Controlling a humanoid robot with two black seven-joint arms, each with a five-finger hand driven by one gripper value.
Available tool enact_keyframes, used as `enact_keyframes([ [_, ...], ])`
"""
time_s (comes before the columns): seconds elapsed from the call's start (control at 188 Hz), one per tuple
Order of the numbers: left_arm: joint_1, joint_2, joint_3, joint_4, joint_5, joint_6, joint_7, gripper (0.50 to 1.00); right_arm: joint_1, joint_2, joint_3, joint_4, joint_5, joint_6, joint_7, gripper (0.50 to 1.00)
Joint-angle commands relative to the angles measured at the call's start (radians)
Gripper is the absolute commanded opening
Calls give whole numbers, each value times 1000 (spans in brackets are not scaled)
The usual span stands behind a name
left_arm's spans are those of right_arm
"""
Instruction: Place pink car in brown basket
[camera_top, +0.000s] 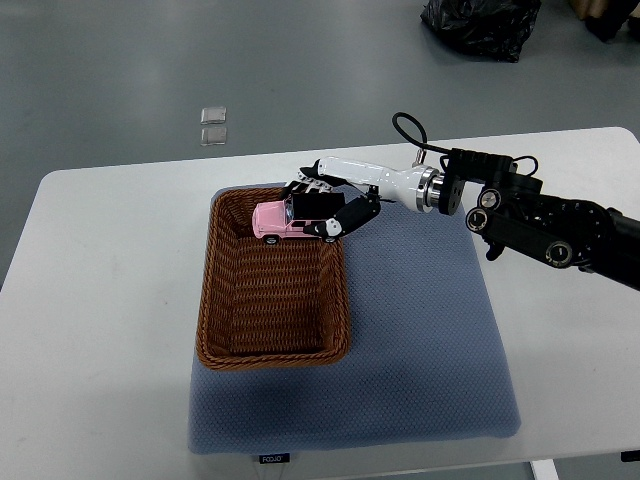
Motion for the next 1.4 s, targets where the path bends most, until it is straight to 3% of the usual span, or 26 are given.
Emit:
enact_keyframes([
  [0.0,0,0,1,0,0,-1,0,1000,-20,45,1,-29,-2,-5,2,500],
  [0.346,0,0,-1,0,0,-2,0,1000,-73,131,0,-77,-10,-44,10,500],
  [0.511,0,0,-1,0,0,-4,0,1000,-103,151,-7,-88,-15,-53,16,572],
  [0.57,0,0,-1,0,0,-4,0,1000,-111,161,-8,-94,-16,-58,25,654],
  [0.65,0,0,-2,0,-2,-4,0,1000,-116,162,-5,-95,-16,-61,27,705],
  [0.809,0,0,-2,0,-2,-4,0,1000,-113,161,9,-94,-12,-61,27,862],
  [0.937,0,0,-2,2,-3,-4,0,1000,-108,148,15,-94,-1,-61,27,895],
  [1.097,0,0,-2,2,-3,-4,0,1000,-113,110,98,-94,7,-58,27,895],
  [1.214,0,0,-2,0,-3,-4,0,1000,-125,88,237,-94,44,-55,29,895],
  [1.395,0,0,-2,0,-3,-4,0,1000,-249,84,541,-94,309,-58,29,895],
])
